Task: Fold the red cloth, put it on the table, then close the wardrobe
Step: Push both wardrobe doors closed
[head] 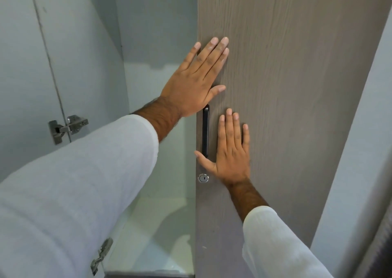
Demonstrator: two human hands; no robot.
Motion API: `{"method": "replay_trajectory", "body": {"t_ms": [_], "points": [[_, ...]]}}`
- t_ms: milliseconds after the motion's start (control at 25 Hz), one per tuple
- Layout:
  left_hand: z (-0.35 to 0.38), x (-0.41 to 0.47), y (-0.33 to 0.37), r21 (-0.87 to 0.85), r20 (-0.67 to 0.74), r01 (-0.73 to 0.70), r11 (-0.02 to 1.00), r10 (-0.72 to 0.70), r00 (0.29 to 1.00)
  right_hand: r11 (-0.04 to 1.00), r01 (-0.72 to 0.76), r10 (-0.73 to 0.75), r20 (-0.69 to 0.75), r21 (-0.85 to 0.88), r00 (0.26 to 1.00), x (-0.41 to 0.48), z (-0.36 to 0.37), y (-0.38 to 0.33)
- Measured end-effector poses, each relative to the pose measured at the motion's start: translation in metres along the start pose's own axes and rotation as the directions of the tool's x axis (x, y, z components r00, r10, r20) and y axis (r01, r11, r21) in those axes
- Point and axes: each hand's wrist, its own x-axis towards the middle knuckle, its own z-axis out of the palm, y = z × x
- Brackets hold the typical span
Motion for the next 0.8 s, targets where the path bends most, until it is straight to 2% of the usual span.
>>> {"method": "replay_trajectory", "body": {"t_ms": [120,200,280,360,440,520,680,800], "points": [[-0.039,-0.012,0.004,-0.062,0.054,0.024,0.998,-0.021,0.998,0.990,-0.023,0.012,0.079,0.142,0.997,0.002,-0.025,-0.006],[-0.075,-0.046,0.007,-0.151,-0.002,0.198,0.968,-0.201,0.980,0.960,-0.013,-0.005,0.065,0.281,0.998,0.013,-0.046,-0.024],[-0.112,-0.102,0.004,-0.251,-0.088,0.403,0.880,-0.436,0.896,0.922,0.089,-0.093,-0.006,0.378,0.996,0.034,-0.069,-0.053],[-0.158,-0.176,-0.004,-0.256,-0.131,0.598,0.759,-0.641,0.757,0.851,0.272,-0.256,-0.098,0.449,0.962,0.062,-0.098,-0.108],[-0.205,-0.251,-0.012,-0.193,-0.172,0.768,0.610,-0.792,0.586,0.736,0.466,-0.427,-0.198,0.492,0.883,0.086,-0.129,-0.177],[-0.246,-0.317,-0.016,-0.105,-0.219,0.865,0.491,-0.860,0.461,0.609,0.632,-0.553,-0.313,0.480,0.772,0.101,-0.157,-0.248],[-0.279,-0.392,-0.044,0.054,-0.220,0.930,0.364,-0.904,0.367,0.350,0.873,-0.684,-0.544,0.340,0.486,0.116,-0.207,-0.368],[-0.270,-0.405,-0.070,0.001,-0.115,0.954,0.301,-0.947,0.299,0.260,0.940,-0.758,-0.556,0.222,0.341,0.125,-0.216,-0.429]]}}
